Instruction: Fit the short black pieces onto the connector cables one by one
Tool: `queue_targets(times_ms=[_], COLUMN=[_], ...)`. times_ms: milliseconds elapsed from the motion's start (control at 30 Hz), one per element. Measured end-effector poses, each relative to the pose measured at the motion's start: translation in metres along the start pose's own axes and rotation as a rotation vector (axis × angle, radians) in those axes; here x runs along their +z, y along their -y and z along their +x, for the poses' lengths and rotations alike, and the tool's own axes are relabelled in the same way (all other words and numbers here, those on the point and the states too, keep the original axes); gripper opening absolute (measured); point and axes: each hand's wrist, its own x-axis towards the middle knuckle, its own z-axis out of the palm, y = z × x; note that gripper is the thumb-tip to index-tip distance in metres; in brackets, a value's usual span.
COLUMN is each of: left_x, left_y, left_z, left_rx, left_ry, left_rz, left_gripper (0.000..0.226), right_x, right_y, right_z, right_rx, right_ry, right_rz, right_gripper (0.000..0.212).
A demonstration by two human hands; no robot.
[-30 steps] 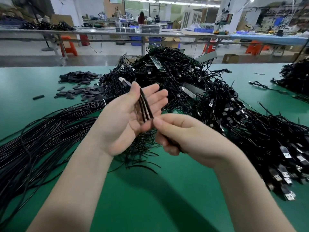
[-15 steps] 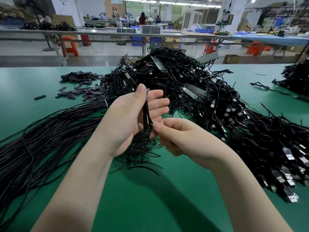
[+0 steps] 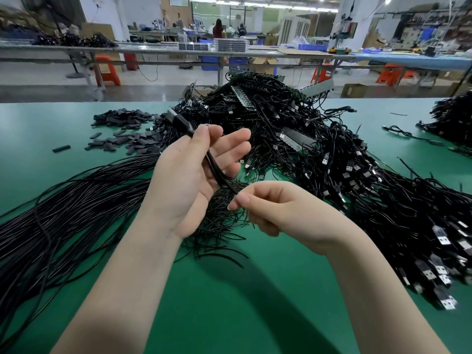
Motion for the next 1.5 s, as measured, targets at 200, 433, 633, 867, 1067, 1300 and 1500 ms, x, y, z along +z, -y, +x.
queue_targets(times_ms=[200, 433, 633, 867, 1067, 1300, 1500], left_x=[0.005, 0.011, 0.013, 0.005, 0.004, -0.002, -0.023], left_y=[0.011, 0.022, 0.024, 0.016, 0.012, 0.011, -0.006], left_z=[-0.002, -0.004, -0.003, -0.004, -0.005, -0.005, -0.004], left_rx=[-0.078, -0.194, -0.228, -0.184, -0.132, 0.086, 0.395], left_ry=[0.085, 0.112, 0.111, 0.081, 0.048, -0.175, -0.034], left_rz=[0.129, 0.084, 0.027, 0.472, 0.614, 1.044, 1.685], left_gripper=[0.024, 0.028, 0.028, 0.042, 0.040, 0.055, 0.054], right_x=[0.002, 0.015, 0.013, 0.016, 0.018, 0.032, 0.007], right_y=[0.001, 0.001, -0.006, -0.003, 0.000, -0.005, -0.023], right_z=[0.003, 0.010, 0.012, 0.009, 0.009, 0.016, 0.017], right_rx=[-0.169, -0.221, -0.176, -0.134, -0.131, -0.131, 0.141], right_ry=[-0.135, -0.291, -0.307, -0.271, -0.322, -0.347, -0.188], right_rz=[0.085, -0.071, -0.039, -0.311, -0.438, -0.520, -0.207], right_gripper=[0.022, 0.023, 0.020, 0.025, 0.021, 0.026, 0.028])
